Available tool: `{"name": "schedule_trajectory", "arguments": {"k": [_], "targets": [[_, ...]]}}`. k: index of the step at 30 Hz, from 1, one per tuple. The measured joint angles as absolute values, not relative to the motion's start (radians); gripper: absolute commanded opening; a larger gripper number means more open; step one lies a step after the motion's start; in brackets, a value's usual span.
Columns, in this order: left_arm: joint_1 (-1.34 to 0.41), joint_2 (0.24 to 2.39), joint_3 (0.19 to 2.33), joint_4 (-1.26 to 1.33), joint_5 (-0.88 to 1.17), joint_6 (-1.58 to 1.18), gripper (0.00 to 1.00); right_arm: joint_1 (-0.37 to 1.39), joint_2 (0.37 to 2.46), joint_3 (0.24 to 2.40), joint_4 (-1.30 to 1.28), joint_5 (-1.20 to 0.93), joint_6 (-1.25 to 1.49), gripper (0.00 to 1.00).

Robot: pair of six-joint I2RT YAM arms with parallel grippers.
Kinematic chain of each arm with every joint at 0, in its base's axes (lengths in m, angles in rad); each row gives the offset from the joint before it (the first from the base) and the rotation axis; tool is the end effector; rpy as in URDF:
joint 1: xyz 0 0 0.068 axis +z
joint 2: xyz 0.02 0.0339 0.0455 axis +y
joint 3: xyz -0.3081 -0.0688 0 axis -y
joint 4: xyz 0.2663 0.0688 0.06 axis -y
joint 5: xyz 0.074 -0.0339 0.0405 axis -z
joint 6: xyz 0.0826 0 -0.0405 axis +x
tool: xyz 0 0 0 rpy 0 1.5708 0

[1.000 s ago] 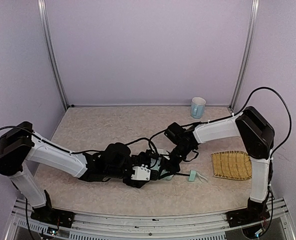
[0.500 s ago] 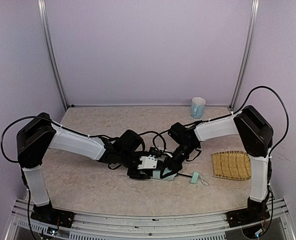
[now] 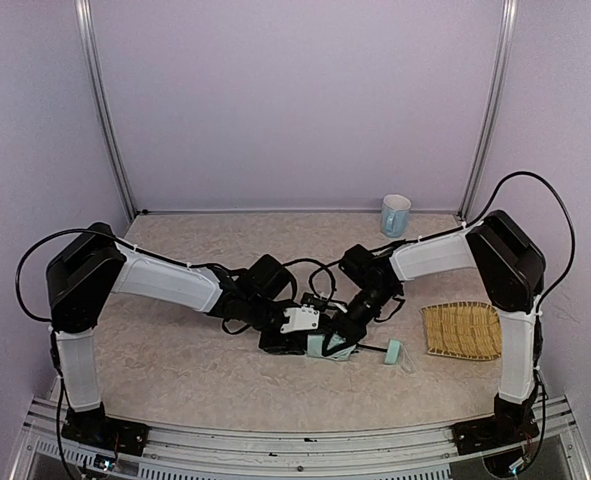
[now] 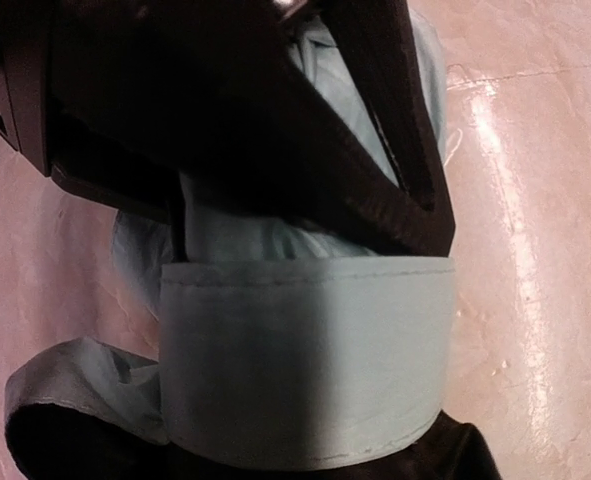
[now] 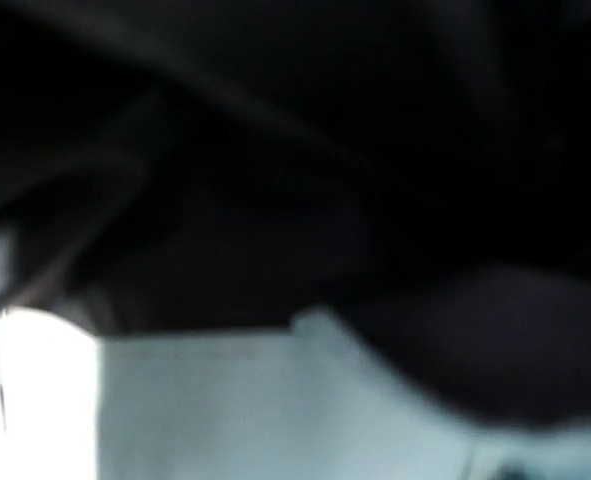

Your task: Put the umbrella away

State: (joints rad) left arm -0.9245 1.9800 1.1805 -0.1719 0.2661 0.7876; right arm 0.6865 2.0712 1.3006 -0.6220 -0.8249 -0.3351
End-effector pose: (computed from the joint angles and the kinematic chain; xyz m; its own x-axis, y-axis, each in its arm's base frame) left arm 0.2584 -0.3787 0.1201 0.2583 0.7929 -0.5519 0.9588 -0.1407 0.2466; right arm 0.2893 0.3155 0.1134 -0.5443 -0.7346 -0.4051 -0.7516 0.2126 0.6244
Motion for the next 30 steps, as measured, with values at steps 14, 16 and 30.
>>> {"name": "schedule_trajectory", "arguments": {"k": [14,16,30], "targets": [[-0.928,1.999,1.220,-0.224,0.276,0.683,0.00,0.674,2.043,1.285,-0.610,-0.779,-0.297,0.54],[-0.928,2.006,1.224,-0.209,0.276,0.666,0.00,0.666,2.017,1.272,-0.603,-0.751,-0.282,0.60],[-0.912,2.067,1.296,-0.193,0.313,0.516,0.00,0.628,1.768,1.219,-0.601,-0.511,-0.270,0.68]]}}
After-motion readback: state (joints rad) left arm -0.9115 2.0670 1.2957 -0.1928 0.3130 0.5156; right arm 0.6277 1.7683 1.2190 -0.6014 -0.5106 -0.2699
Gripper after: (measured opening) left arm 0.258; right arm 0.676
